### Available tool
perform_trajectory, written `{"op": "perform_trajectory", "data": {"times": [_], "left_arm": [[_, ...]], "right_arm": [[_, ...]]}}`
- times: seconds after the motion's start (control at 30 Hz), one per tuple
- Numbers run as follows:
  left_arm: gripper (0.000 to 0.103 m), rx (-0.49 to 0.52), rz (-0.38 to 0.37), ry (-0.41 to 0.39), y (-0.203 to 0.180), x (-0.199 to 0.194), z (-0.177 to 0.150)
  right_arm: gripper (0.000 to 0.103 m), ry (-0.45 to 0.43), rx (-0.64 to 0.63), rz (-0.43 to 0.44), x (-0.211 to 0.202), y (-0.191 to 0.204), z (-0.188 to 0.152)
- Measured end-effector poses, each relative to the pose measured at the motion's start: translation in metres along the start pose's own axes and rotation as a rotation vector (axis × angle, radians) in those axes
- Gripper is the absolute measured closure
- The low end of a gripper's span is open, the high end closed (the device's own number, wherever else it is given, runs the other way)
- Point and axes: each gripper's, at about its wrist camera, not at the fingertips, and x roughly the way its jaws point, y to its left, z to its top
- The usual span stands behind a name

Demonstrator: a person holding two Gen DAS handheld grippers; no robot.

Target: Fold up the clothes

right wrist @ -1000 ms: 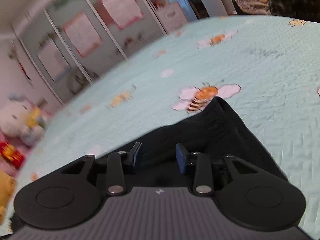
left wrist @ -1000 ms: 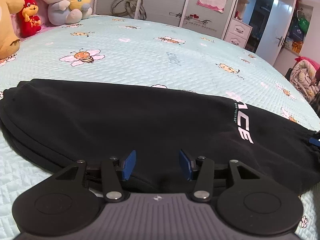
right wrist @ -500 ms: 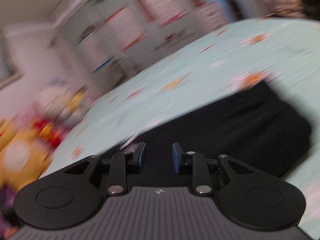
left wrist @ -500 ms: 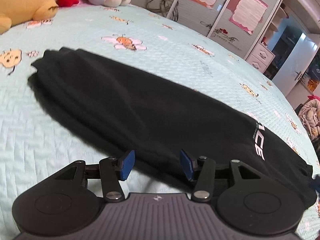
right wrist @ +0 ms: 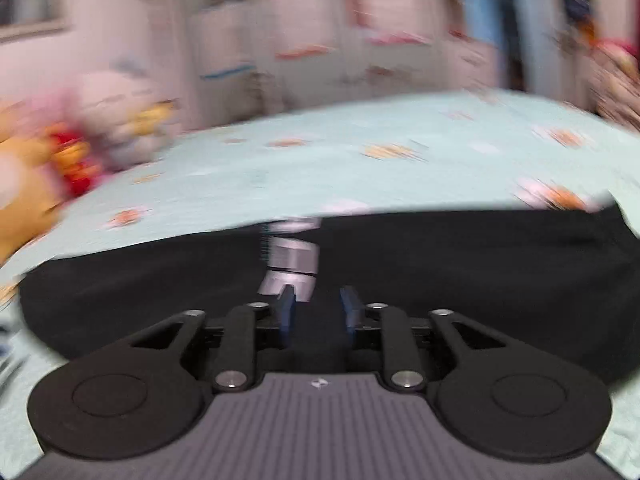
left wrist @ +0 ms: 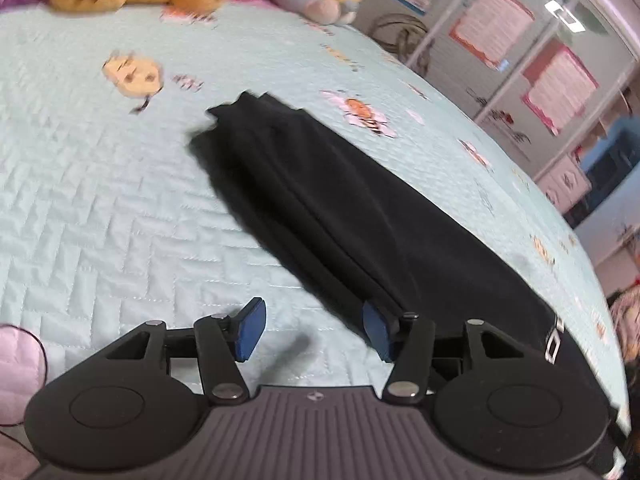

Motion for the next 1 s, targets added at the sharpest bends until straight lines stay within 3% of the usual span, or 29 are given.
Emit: {"op": "perform_trajectory", "data": {"times": [0.1, 0.17, 0.27, 0.4, 0.53, 0.8, 1.0], "left_arm": [[0.046, -0.049, -0.02, -0.005, 0.003, -0.003, -0.001], [0.046, -0.018, -0.024, -0.007, -0.001, -0.008, 0.0], [0.046, -0.03, -0.019, -0.012, 0.01, -0.012, 0.007], [0.043, -0.127, -0.031, -0.002, 0.034, -0.005, 0.02], [0.043, -0.262, -0.068, 0.014, 0.058, 0.009, 0.038], [0.032, -0.485, -0.182, 0.062, 0.084, 0.046, 0.071], [0.025, -0.592, -0.264, 0.004, 0.088, 0.067, 0.077]], "right_arm": [[0.058, 0.034, -0.112, 0.053, 0.016, 0.05, -0.013], [0.056, 0.09, -0.159, 0.088, 0.033, 0.081, -0.026], [0.054, 0.107, -0.207, 0.017, 0.054, 0.113, -0.028], [0.053, 0.016, -0.112, 0.095, 0.036, 0.114, -0.016], [0.05, 0.104, -0.202, 0.071, 0.051, 0.125, -0.031], [0.05, 0.025, -0.154, 0.094, 0.024, 0.118, -0.048], [0.046, 0.042, -0.153, 0.112, 0.02, 0.117, -0.059]]}}
